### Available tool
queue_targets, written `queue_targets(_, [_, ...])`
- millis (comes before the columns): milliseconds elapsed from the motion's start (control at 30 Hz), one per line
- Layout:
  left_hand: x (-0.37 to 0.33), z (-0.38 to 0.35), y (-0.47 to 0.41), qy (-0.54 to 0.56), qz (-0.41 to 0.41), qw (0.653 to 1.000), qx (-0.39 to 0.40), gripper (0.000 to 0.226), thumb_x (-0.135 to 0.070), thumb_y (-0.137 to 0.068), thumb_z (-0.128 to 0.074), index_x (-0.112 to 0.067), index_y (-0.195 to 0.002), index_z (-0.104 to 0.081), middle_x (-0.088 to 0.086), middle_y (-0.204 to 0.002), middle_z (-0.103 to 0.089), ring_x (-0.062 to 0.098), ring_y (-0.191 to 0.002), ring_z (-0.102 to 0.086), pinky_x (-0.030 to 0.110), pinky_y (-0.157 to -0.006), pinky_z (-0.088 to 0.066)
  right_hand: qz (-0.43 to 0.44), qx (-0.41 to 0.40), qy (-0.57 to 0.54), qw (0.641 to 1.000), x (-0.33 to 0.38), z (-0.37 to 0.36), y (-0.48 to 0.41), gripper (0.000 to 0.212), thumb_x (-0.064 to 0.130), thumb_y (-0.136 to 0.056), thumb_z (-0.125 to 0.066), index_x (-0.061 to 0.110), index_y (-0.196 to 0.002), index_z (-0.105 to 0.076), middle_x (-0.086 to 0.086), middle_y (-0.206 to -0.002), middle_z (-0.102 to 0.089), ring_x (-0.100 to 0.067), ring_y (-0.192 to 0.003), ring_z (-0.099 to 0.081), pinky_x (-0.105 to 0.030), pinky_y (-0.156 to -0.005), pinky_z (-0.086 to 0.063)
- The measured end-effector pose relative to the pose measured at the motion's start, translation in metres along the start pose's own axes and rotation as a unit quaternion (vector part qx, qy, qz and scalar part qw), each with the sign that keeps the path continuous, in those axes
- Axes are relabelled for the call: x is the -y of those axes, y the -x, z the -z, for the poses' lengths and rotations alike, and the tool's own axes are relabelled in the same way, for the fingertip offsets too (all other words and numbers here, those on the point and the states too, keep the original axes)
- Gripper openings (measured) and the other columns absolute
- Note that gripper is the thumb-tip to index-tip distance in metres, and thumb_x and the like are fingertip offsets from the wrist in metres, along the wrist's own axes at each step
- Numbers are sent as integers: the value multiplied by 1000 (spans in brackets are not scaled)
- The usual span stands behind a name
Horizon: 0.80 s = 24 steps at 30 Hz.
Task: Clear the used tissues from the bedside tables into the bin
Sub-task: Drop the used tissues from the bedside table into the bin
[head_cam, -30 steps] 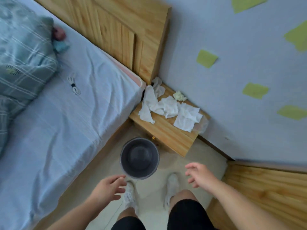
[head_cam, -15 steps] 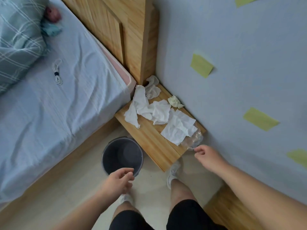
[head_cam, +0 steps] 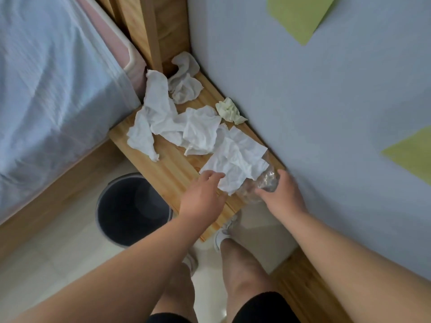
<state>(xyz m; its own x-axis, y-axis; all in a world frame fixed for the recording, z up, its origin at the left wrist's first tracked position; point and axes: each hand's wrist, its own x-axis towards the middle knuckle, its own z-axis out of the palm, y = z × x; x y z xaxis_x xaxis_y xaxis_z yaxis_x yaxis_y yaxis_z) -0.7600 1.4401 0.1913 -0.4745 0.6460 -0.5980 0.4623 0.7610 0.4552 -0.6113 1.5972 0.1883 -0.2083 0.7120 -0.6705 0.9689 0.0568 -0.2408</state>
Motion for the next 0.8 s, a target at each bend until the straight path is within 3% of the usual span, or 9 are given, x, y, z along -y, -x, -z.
queue_targets(33, [-1, -7, -9, -34, -23, 999, -18, 58, -44, -100, -63, -36, -153, -42, -7, -163, -39, 21, -143, -47, 39, -86, -59, 0, -1, -15, 1000, -1, -6, -5, 92, 47, -79, -85, 20, -152, -37, 0, -131, -60, -25, -117, -64, -34, -85, -50])
queue_targets(100, [-3, -16, -23, -77, -39, 996, -28, 70, -46, -98, -65, -33, -157, -31, -1, -167, -30, 27, -153, -32, 45, -90, -60, 1, -6, -37, 999, -3, -17, -11, 79, 47, -78, -85, 26, -141, -42, 12, -104, -62, -10, -86, -64, -26, -63, -43])
queue_targets(200, [3, -24, -34, -116, -24, 993, -26, 88, -41, -94, -72, -28, -161, -16, 7, -153, -42, 31, -137, -48, 42, -83, -60, -8, -5, -35, 999, -5, -28, -17, 44, 41, -84, -80, 29, -117, -53, 13, -84, -61, -5, -72, -59, -25, -52, -36])
queue_targets(300, [20, -23, -32, -98, -14, 994, -40, 76, -30, -97, -70, -33, -157, -24, 5, -132, -56, 30, -117, -57, 40, -76, -56, -25, 32, -40, 998, -4, -31, -17, 13, 31, -90, -73, 29, -100, -64, 9, -87, -66, -17, -81, -66, -24, -55, -41])
queue_targets(433, [45, -11, -25, -8, 24, 999, -23, 52, -12, -100, -50, -32, -148, -55, 2, -110, -63, 28, -98, -61, 41, -72, -55, -18, -2, -82, 996, -1, -13, -6, 5, 26, -93, -67, 31, -95, -66, 7, -93, -71, -16, -78, -67, -32, -66, -52])
queue_targets(533, [52, 1, -16, 76, 56, 995, -40, 36, -15, -103, -52, -25, -130, -74, -1, -115, -67, 22, -96, -64, 35, -71, -54, -11, -39, -99, 994, 1, 10, 6, 6, 23, -93, -62, 25, -97, -67, 2, -95, -73, -24, -85, -70, -41, -78, -59])
queue_targets(667, [45, 26, 8, 149, 64, 984, -75, 26, -29, -105, -60, -28, -127, -74, -12, -111, -60, 12, -93, -60, 18, -65, -40, 7, -87, -105, 991, 7, 46, 28, 6, 26, -94, -58, 28, -90, -62, 4, -92, -72, -28, -85, -73, -46, -80, -61])
queue_targets(800, [39, 54, 45, 210, 36, 972, -101, 12, -36, -103, -64, -42, -108, -72, -22, -110, -62, 2, -83, -62, 23, -69, -49, 32, -116, -140, 983, 19, 73, 56, 10, 28, -92, -62, 32, -84, -60, 5, -88, -72, -30, -80, -74, -54, -81, -61])
